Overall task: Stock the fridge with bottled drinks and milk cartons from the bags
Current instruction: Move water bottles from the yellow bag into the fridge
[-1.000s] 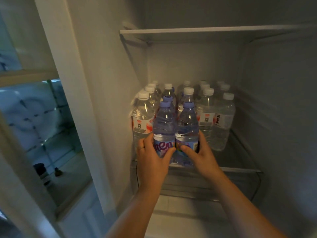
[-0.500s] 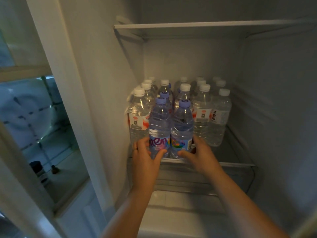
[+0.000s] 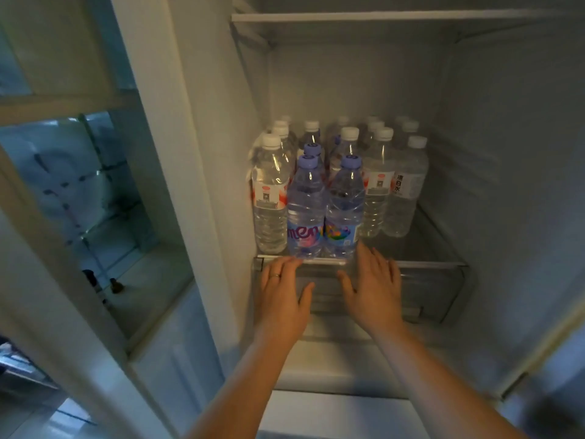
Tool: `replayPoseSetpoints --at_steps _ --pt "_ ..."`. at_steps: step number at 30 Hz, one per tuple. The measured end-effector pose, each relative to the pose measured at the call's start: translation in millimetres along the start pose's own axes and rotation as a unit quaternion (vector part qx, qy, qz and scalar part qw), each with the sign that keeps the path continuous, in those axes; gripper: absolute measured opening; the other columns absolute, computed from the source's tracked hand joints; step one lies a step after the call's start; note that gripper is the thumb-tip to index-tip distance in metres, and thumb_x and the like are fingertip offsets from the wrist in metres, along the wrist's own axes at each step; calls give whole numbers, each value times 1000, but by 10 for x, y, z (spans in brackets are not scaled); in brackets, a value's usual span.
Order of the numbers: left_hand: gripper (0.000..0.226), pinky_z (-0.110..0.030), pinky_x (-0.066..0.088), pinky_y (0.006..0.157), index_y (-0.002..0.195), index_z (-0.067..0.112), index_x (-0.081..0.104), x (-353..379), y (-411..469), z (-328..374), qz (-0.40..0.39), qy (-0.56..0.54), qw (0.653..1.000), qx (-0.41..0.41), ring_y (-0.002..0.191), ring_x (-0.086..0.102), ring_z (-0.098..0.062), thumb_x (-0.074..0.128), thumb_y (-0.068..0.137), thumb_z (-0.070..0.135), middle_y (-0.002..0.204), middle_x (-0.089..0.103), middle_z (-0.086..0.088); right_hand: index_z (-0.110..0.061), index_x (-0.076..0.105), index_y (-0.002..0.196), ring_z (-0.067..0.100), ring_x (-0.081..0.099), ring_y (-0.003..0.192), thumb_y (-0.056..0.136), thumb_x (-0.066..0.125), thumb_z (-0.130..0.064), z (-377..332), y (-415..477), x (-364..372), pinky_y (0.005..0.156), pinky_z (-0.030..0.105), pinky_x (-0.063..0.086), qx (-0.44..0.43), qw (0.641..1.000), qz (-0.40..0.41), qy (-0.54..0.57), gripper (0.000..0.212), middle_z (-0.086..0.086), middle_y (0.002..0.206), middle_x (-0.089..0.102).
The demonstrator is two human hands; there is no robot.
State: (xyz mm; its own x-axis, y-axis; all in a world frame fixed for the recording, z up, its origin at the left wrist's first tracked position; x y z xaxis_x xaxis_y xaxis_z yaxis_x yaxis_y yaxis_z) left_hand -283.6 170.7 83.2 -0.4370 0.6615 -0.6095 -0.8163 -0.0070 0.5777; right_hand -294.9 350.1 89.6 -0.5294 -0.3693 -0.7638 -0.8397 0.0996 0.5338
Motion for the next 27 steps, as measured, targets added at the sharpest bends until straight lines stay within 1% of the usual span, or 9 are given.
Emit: replayPoseSetpoints --at_steps 2,4,5,7,10,13,17,23,27 --pt "62 -40 21 122 150 27 35 73 -202 -42 -92 48 995 3 150 12 -20 56 94 42 162 20 2 -18 27 153 28 22 147 87 40 -54 -43 -221 78 116 51 13 9 998 -32 -58 77 5 159 27" --pt "71 -37 6 124 156 35 11 136 -402 -132 -175 94 980 -7 150 -17 -14 47 97 52 164 -16 12 -27 3 156 25 -6 150 90 46 -53 -62 -441 171 117 54 3 29 991 -98 -83 83 -3 164 -7" --pt "72 -37 5 124 156 37 5 145 -508 -178 -206 106 973 -16 149 -23 -14 43 97 55 162 -23 13 -31 -6 155 24 -14 149 91 48 -53 -67 -544 195 117 55 1 40 987 -127 -86 87 -5 162 -17" --pt "74 -40 11 124 156 38 0 126 -725 -252 -253 114 960 -31 149 -24 -17 38 97 59 162 -24 9 -35 -10 153 24 -18 148 92 47 -54 -80 -736 202 117 56 0 61 980 -168 -85 86 -8 159 -25" --pt "75 -44 8 124 156 39 -5 36 -1067 -320 -297 119 947 -20 149 -23 -20 35 96 64 163 -22 5 -35 -1 154 24 -15 149 94 44 -54 -121 -1070 179 118 56 0 79 974 -199 -70 76 -8 162 -15" --pt "76 -46 3 121 154 42 -9 -73 -1372 -357 -309 139 941 -10 149 -24 -21 25 93 72 161 -25 7 -38 8 153 21 -10 150 97 43 -51 -154 -1436 119 119 53 1 77 974 -205 -51 68 -10 163 -4" --pt "77 -51 -1 120 153 43 -11 -229 -1826 -409 -312 160 936 -33 149 -23 -23 15 89 76 161 -25 8 -38 17 152 18 4 150 98 43 -48 -196 -1911 78 118 49 5 66 973 -221 -20 61 -12 162 11" --pt "75 -54 -4 120 153 47 3 -521 -2445 -440 -292 172 938 -72 148 -24 -22 10 86 80 158 -25 13 -32 34 147 14 30 141 98 49 -38 -256 -2478 -29 115 41 20 35 973 -222 49 52 -10 151 39" --pt "80 -53 -4 119 153 45 9 -779 -2887 -339 -276 185 935 -128 151 -13 -25 8 82 82 164 -12 11 -33 38 146 16 39 135 96 52 -36 -264 -2814 -100 110 38 24 2 967 -244 73 52 -9 145 46"
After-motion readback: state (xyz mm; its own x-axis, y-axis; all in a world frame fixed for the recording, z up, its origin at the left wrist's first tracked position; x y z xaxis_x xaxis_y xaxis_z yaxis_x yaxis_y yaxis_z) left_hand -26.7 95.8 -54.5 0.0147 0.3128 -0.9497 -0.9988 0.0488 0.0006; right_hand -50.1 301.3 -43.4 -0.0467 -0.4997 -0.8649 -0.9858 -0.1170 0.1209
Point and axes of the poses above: each hand's wrist, its own y-axis towards the middle knuckle, its own x-axis out of the palm, z = x × y, the point moved 8 cm from there along y, towards the middle knuckle
